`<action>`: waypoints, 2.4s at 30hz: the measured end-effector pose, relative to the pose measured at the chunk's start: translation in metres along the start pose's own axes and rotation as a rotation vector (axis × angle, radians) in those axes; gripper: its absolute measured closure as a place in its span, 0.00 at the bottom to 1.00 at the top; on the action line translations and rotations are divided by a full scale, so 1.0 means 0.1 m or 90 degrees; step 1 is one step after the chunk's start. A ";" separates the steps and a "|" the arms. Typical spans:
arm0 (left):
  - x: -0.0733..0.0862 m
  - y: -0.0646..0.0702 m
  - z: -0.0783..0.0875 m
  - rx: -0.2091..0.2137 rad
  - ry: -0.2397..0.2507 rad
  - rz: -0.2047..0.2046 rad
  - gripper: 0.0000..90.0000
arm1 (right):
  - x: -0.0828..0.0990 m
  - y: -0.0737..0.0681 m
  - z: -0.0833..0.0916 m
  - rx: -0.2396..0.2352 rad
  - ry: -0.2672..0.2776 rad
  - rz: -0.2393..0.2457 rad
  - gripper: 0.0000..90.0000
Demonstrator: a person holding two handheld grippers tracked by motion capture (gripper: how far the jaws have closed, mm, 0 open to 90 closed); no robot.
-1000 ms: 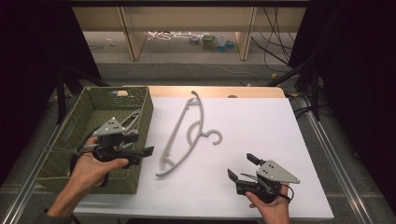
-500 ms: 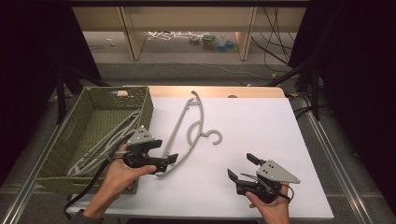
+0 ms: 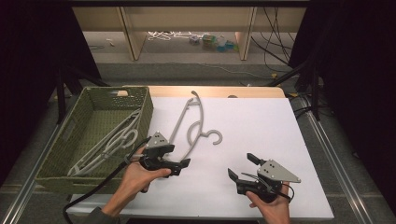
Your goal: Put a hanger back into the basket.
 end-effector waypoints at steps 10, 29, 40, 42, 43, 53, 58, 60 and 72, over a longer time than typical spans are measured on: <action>-0.04 0.00 -0.11 -0.026 -0.030 -0.101 0.26 | 0.00 -0.01 0.00 0.000 0.001 0.000 0.19; -0.20 -0.01 -0.69 -0.070 -0.175 -0.148 0.27 | -0.01 -0.02 -0.02 -0.006 0.013 0.004 0.19; -0.19 -0.22 -0.78 -0.083 -0.225 -0.144 0.29 | -0.02 -0.03 0.00 -0.007 -0.010 0.013 0.19; -0.19 -0.27 -0.81 -0.099 -0.225 -0.152 0.31 | -0.02 -0.03 -0.01 -0.006 -0.001 0.013 0.19; -0.20 -0.29 -0.83 -0.102 -0.230 -0.153 0.32 | -0.02 -0.03 -0.01 -0.006 0.000 0.013 0.19; -0.33 -0.37 -0.94 -0.100 -0.256 -0.127 0.37 | -0.01 -0.03 -0.05 -0.013 0.009 0.005 0.19; -0.32 -0.42 -1.08 -0.111 -0.288 -0.120 0.38 | -0.01 -0.04 -0.05 -0.016 0.008 0.007 0.19; -0.30 -0.39 -1.11 -0.108 -0.296 -0.125 0.40 | -0.01 -0.03 -0.05 -0.016 0.009 0.008 0.19; -0.36 -0.50 -1.26 -0.109 -0.372 -0.130 0.49 | -0.02 -0.03 -0.04 -0.018 0.001 0.007 0.19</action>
Point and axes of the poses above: each handheld gripper's, and its own axes: z roughly backward along the jaws, x roughly out of its underside, y roughly to its right, the point moved 2 cm from there along -z, roughly forward along the jaws, and after that the axes turned 10 degrees about z, right-handed, at the moved point
